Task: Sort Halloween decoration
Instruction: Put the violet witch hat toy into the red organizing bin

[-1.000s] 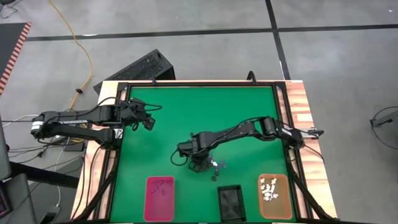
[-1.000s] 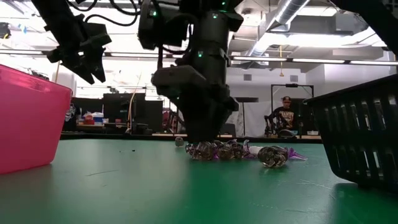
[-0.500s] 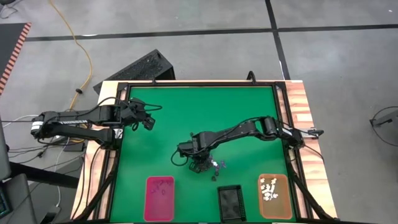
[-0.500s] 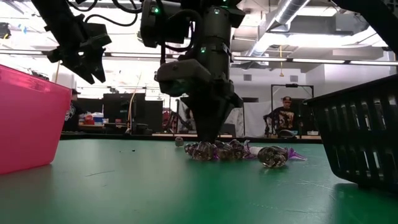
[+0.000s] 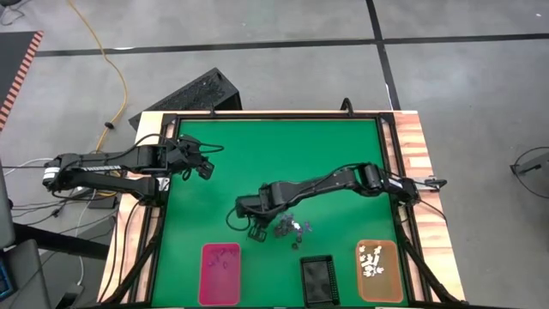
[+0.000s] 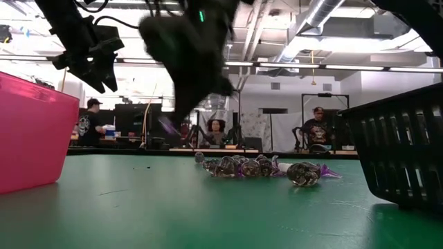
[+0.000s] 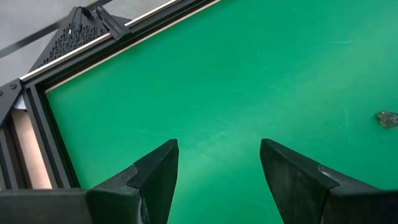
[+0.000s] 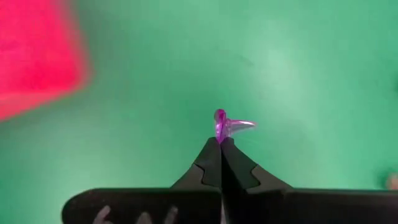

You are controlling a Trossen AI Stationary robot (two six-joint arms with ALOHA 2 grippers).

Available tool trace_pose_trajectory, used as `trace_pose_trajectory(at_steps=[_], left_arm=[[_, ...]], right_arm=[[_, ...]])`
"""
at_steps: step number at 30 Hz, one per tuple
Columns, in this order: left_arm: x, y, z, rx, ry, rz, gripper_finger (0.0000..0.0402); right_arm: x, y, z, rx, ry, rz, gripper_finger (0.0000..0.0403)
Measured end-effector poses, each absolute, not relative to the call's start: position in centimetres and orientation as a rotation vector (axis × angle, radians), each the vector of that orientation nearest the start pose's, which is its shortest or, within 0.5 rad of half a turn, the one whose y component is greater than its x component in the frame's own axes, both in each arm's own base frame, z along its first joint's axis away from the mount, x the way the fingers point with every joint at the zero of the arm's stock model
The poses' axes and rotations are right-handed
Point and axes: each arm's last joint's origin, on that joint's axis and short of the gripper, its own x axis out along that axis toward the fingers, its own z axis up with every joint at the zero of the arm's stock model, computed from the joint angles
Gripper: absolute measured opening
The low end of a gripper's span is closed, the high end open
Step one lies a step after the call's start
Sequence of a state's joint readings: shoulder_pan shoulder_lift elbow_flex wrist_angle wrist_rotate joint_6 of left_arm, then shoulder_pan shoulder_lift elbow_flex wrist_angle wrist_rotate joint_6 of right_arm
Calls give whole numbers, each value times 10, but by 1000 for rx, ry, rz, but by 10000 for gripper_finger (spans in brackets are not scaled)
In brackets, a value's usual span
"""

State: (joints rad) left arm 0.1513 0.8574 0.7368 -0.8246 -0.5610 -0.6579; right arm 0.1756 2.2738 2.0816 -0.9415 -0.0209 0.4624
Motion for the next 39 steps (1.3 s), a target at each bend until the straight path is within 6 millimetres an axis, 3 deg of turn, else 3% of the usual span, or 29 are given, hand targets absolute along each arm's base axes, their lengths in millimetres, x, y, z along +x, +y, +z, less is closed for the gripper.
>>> trace_pose_trajectory(at_steps=[4, 7, 11, 16, 26, 32, 35, 39], left_arm=[[148, 38, 258, -396, 681, 936, 219], [148, 38, 258, -401, 680, 935, 219], [148, 38, 258, -415, 675, 937, 219], [148, 38, 258, -425, 673, 934, 219], [148, 38, 258, -426, 673, 932, 219], [148, 38, 258, -426, 677, 932, 219], [148, 38, 258, -430, 679, 927, 219], [148, 38, 258, -430, 679, 926, 219]], right_arm=[[486, 111, 257, 224, 968, 154, 16], [491, 126, 266, 166, 852, 237, 16], [496, 142, 269, 101, 741, 351, 16], [504, 147, 256, 85, 712, 428, 22], [505, 147, 259, 48, 681, 443, 148], [489, 121, 260, 86, 882, 115, 174], [469, 97, 265, 175, 1066, -76, 168], [446, 75, 253, 221, 1340, -232, 166]])
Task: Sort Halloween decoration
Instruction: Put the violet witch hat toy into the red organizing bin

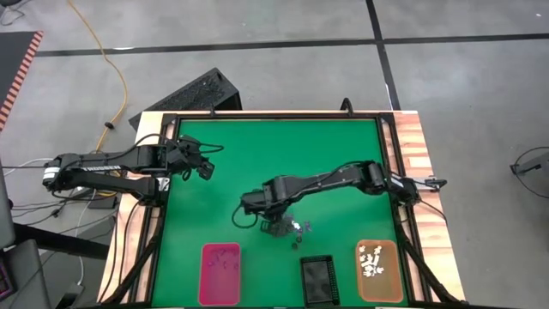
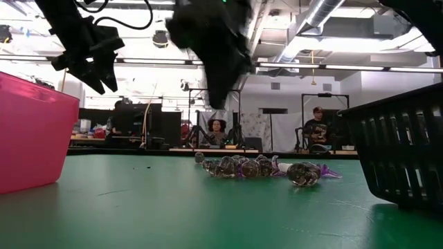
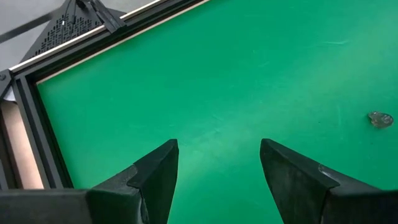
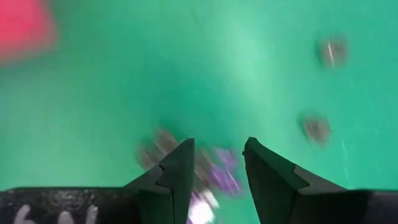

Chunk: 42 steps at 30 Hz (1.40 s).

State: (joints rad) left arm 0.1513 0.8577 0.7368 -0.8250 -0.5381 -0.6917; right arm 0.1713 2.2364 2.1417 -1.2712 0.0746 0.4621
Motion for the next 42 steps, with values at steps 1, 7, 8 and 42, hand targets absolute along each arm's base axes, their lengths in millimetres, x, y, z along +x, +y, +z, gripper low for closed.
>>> trace_pose_trajectory(at_steps=[1, 7, 8, 42], left_arm=[[148, 38, 258, -428, 680, 925, 219], [148, 37, 258, -436, 688, 909, 219], [148, 37, 258, -435, 691, 904, 219], [148, 37, 258, -396, 697, 909, 219]], right_arm=[[444, 72, 248, 220, 1366, -244, 167], [439, 70, 221, 227, 1436, -245, 185], [439, 70, 217, 228, 1441, -249, 188], [441, 53, 182, 299, 1405, -226, 19]])
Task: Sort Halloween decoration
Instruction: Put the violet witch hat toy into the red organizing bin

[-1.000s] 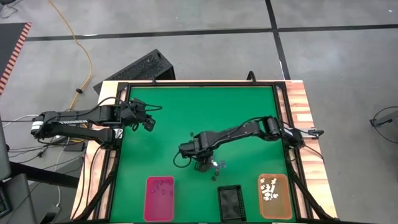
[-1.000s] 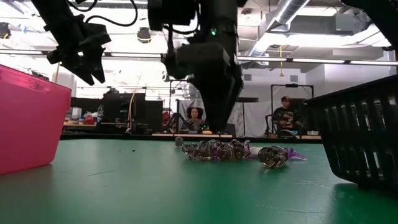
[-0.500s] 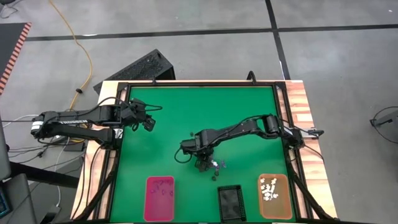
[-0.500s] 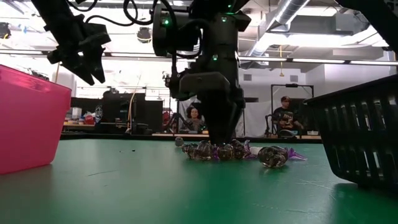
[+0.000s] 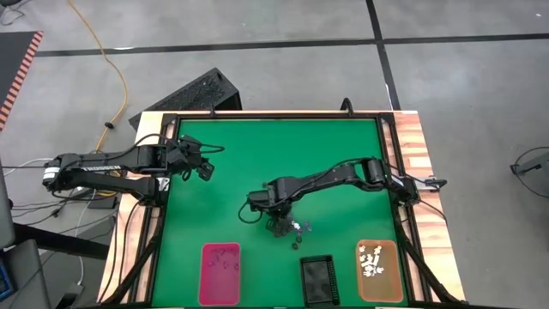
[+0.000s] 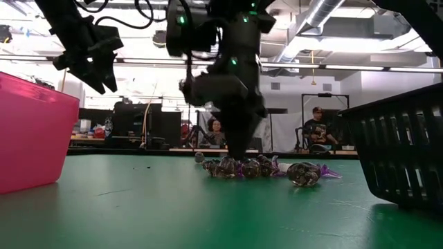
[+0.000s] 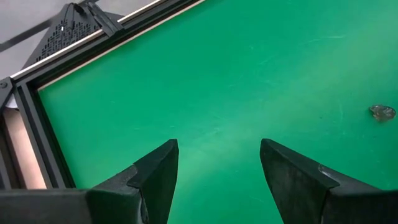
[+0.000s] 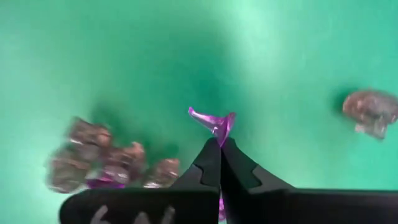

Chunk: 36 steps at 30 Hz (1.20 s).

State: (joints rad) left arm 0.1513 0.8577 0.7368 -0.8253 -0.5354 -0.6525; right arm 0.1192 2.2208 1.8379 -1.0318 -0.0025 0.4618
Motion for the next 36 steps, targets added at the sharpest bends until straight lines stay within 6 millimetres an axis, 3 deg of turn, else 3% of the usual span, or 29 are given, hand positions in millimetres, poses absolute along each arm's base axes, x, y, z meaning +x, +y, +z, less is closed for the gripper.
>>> trace_pose_trajectory(at_steps=[8, 16, 23, 29, 36], left_arm=[[148, 37, 258, -402, 695, 911, 219], [148, 37, 258, -418, 687, 918, 219], [148, 37, 258, -419, 686, 917, 219], [148, 37, 258, -420, 686, 915, 219], [148, 37, 258, -420, 686, 916, 219]], right_arm=[[464, 72, 230, 265, 1181, -99, 14], [481, 119, 265, 110, 869, 190, 16], [495, 149, 267, -8, 635, 406, 17], [503, 151, 247, 53, 657, 448, 20], [506, 149, 242, 65, 668, 466, 95]])
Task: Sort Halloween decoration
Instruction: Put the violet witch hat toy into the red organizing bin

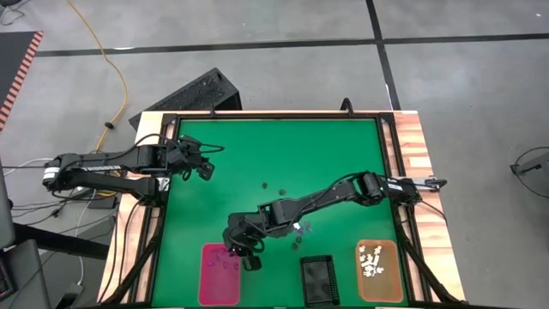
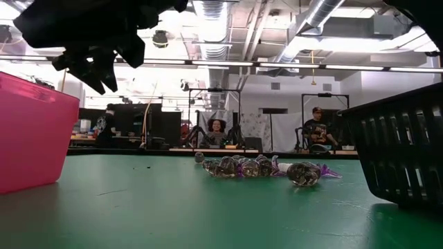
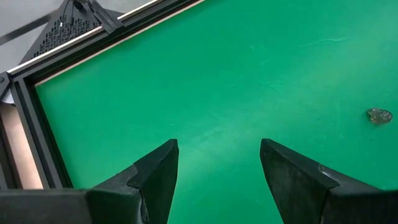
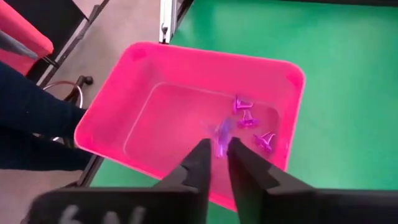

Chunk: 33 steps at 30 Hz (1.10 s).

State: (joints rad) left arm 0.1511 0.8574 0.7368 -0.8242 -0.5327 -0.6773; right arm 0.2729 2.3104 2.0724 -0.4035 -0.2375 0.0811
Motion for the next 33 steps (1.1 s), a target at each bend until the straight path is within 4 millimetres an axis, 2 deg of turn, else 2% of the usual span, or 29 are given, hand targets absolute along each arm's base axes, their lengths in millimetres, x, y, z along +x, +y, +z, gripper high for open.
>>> trace_pose_trajectory(at_steps=[5, 9, 16, 21, 24, 28, 33], left_arm=[[148, 37, 258, -420, 686, 916, 219], [148, 37, 258, -421, 690, 910, 219], [148, 37, 258, -426, 692, 904, 219], [148, 37, 258, -421, 696, 902, 219], [148, 37, 258, -418, 699, 900, 219], [148, 37, 258, -417, 699, 901, 219], [148, 37, 258, -419, 693, 901, 219]], right_arm=[[505, 145, 240, 80, 698, 453, 155], [490, 126, 245, 208, 893, 342, 173], [434, 87, 266, 386, 1300, -59, 165], [392, 76, 268, 386, 1383, -235, 174], [363, 76, 262, 443, 1356, -268, 182], [328, 73, 243, 567, 1288, -321, 185], [312, 73, 210, 732, 1207, -391, 182]])
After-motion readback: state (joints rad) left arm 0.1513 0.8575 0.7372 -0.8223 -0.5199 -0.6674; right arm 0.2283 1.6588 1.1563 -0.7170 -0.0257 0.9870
